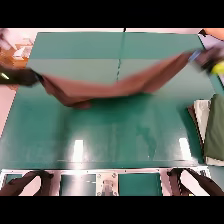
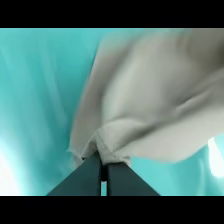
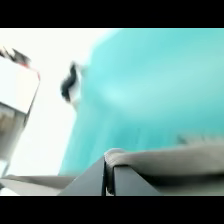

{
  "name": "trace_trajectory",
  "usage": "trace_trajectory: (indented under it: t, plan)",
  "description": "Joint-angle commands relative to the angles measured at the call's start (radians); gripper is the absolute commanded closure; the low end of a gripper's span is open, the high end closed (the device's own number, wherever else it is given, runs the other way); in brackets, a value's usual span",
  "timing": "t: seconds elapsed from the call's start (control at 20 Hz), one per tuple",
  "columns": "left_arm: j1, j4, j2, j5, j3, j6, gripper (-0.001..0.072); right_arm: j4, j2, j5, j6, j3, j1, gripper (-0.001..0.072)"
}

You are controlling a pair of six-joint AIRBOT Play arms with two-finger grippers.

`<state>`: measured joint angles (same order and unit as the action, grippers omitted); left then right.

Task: Fold the shirts.

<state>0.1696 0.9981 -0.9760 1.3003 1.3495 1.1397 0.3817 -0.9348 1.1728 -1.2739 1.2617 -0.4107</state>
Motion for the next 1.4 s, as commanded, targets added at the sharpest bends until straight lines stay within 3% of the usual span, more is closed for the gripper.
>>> trace_trajectory:
  t: [0.0,0.25,0.5,0.65,0.85,1.1,1.2,1.35]
  plan:
    - [0.001,0.025,0.0,0.154,0.407,0.043,0.0681,-0.004,0.074,0.026,-0.127,0.43,-0.143,0.0694]
    - [0.001,0.025,0.016,0.166,0.811,0.093,0.0681,-0.004,0.117,0.026,-0.219,0.739,-0.311,0.0694]
    - [0.001,0.144,0.069,0.195,0.775,0.09,0.0681,0.06,0.15,0.037,-0.245,0.74,-0.319,0.0694]
    - [0.001,0.132,0.063,0.184,0.606,0.09,0.0681,0.084,0.15,0.101,-0.241,0.64,-0.319,0.0694]
    - [0.001,-0.002,-0.036,0.11,0.314,0.055,0.0681,0.083,0.138,0.044,-0.12,0.253,-0.281,0.0693]
    - [0.0,-0.177,-0.317,-0.063,0.045,0.002,0.0681,0.08,-0.05,-0.325,0.131,-0.266,-0.036,0.0693]
    - [0.0,-0.201,-0.471,-0.107,0.024,0.003,0.0681,0.06,-0.246,-0.425,0.188,-0.291,0.041,0.0694]
    - [0.0,-0.294,-0.673,-0.192,0.024,0.003,0.068,-0.037,-0.565,-0.431,0.262,-0.176,0.101,0.0693]
